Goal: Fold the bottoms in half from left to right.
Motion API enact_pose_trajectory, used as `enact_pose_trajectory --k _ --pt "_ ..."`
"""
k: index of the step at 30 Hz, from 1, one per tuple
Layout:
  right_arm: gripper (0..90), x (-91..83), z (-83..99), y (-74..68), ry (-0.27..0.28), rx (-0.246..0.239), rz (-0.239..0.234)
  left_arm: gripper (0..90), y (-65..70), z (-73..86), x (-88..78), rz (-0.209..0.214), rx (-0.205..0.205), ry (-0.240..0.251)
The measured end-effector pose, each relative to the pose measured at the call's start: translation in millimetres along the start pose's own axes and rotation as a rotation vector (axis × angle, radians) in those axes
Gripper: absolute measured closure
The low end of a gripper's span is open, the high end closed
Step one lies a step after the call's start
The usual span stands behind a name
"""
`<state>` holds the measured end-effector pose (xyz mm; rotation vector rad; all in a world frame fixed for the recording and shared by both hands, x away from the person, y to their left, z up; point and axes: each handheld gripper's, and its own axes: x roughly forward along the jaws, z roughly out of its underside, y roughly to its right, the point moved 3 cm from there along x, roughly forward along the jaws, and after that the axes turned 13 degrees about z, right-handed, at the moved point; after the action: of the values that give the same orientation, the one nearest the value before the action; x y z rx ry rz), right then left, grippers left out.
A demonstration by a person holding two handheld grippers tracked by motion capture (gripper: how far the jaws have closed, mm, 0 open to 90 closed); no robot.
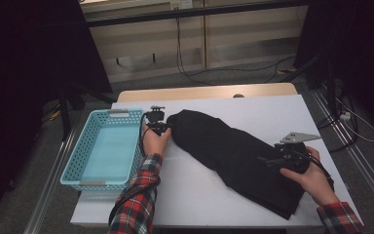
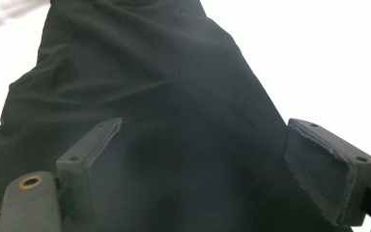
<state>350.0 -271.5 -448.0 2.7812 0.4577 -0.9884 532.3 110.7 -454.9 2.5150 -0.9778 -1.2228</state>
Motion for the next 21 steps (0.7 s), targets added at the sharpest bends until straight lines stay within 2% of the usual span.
enact_pose_trajectory --k 6,8,11,16,19,21 --pt "15.6 -1.0 1.0 1.8 -0.001 0.005 0.002 84.1 -1.6 -21.6 -15.7 0.014 -0.008 0.05" --pt "15.6 -1.6 1.1 2.0 0.0 0.007 0.001 84.2 -4.3 -28.6 -20.7 0.0 -0.012 0.071" --pt "15.3 -2.1 1.4 2.1 0.003 0.006 -0.003 84.2 -8.8 -31.5 -25.9 -0.013 -0.026 0.075" --pt "15.1 -2.2 2.3 3.4 0.0 0.005 0.0 84.2 -13.7 -34.2 -33.7 -0.054 -0.003 0.095" --pt "15.0 -2.8 2.0 3.4 0.002 0.005 0.0 84.2 -14.0 -35.7 -35.9 -0.05 -0.013 0.089" --pt "15.0 -2.7 1.6 3.2 0.004 0.007 -0.001 84.1 -9.4 -36.9 -35.7 -0.036 0.002 0.078"
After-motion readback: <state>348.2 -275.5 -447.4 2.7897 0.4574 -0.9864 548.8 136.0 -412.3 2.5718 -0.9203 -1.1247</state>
